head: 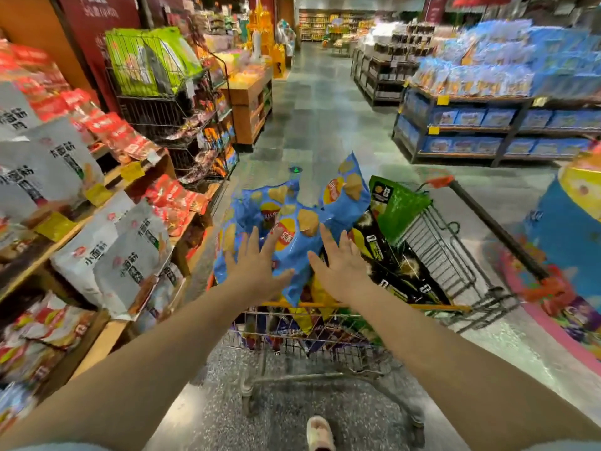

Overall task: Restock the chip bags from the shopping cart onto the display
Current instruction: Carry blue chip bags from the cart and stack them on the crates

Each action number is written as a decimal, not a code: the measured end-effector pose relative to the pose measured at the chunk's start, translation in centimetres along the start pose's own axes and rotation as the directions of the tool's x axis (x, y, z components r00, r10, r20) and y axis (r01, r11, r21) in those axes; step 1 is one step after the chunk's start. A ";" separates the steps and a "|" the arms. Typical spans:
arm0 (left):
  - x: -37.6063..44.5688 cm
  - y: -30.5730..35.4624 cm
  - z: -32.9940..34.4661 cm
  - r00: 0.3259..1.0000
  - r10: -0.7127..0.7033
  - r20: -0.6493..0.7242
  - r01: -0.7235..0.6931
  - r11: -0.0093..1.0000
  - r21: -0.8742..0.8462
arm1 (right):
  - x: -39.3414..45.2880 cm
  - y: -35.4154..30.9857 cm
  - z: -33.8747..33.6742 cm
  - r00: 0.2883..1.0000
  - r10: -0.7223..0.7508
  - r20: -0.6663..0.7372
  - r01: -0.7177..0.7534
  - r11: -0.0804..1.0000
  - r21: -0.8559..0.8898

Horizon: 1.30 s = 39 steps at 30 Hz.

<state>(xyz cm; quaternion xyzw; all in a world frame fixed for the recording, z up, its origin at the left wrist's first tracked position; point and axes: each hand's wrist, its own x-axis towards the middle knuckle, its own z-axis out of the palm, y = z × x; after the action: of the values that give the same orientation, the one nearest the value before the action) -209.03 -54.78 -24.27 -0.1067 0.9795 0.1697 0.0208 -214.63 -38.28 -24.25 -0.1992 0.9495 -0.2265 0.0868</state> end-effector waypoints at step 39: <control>23.8 -25.7 -2.0 0.818 0.471 0.330 -0.521 0.850 0.081 | 18.3 -15.7 11.7 0.962 0.034 -0.270 -0.070 0.990 -0.123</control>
<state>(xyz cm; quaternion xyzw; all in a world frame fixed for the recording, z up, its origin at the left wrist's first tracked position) -226.76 -83.93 -32.71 0.1818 0.9693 0.1005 0.1318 -222.83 -63.41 -28.67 -0.1471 0.9702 -0.1860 -0.0497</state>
